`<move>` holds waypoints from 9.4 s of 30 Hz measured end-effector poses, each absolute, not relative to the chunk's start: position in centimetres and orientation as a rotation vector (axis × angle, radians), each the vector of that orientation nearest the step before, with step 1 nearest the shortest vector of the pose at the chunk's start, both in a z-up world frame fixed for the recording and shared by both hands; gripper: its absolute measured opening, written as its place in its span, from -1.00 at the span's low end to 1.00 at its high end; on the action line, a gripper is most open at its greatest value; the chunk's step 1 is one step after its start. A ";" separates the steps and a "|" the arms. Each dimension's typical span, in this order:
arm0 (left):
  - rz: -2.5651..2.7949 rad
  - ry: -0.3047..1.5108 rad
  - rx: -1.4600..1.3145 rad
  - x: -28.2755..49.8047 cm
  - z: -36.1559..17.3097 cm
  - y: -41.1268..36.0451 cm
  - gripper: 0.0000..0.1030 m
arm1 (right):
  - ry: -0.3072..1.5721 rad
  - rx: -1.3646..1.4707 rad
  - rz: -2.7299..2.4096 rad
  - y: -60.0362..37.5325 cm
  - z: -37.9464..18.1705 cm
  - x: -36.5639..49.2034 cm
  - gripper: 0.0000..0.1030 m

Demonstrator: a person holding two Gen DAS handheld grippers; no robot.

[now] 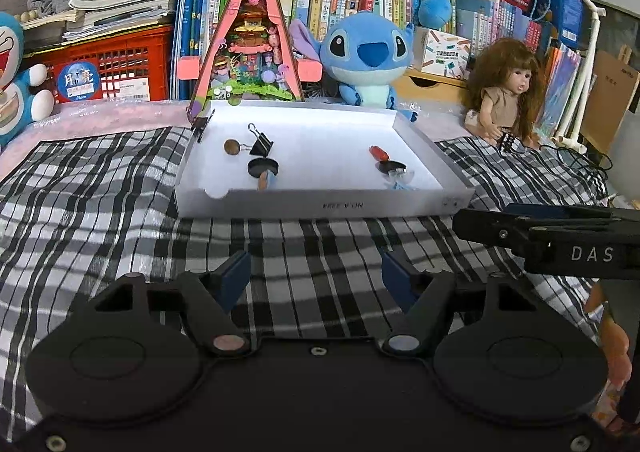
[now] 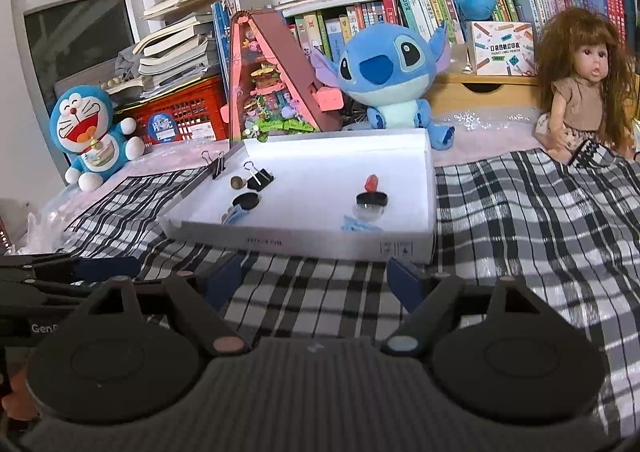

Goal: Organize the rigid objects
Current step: 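Withdraw both tools toward the remaining orange marker and brown ball, then grasp the orange marker with the left tool while the right tool grasps a black round cap, then carry the orange marker and black cap over the white tray with both tools, then open both tools to drop the marker and cap into the tray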

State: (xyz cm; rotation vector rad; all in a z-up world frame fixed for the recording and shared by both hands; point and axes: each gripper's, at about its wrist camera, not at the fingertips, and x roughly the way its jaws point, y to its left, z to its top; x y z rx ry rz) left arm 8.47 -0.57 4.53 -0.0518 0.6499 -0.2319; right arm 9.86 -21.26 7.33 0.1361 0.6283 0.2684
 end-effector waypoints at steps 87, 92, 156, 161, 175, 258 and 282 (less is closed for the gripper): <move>-0.161 0.663 0.043 4.5 0.4 -0.3 0.02 | 0.605 -0.130 0.284 -19.9 2.5 3.3 0.51; -0.169 0.658 0.033 4.7 0.3 -0.3 -0.19 | 0.612 -0.125 0.300 -19.8 2.4 3.4 0.32; -0.157 0.662 -0.014 7.3 3.0 -0.6 -0.19 | 0.671 -0.007 0.194 -19.8 3.5 6.4 -0.25; -0.158 0.661 -0.014 7.8 3.2 -0.8 -0.19 | 0.677 0.011 0.180 -20.0 3.6 7.0 -0.25; -0.146 0.642 -0.010 10.7 4.6 -1.3 -0.19 | 0.673 0.023 0.157 -20.2 4.8 9.5 -0.25; -0.124 0.756 -0.097 35.9 2.4 -1.8 -0.19 | 0.848 0.135 0.058 -19.3 3.6 33.8 -0.25; -0.107 0.774 -0.089 36.0 1.6 -1.6 -0.17 | 0.864 0.125 0.051 -19.1 2.8 34.4 -0.19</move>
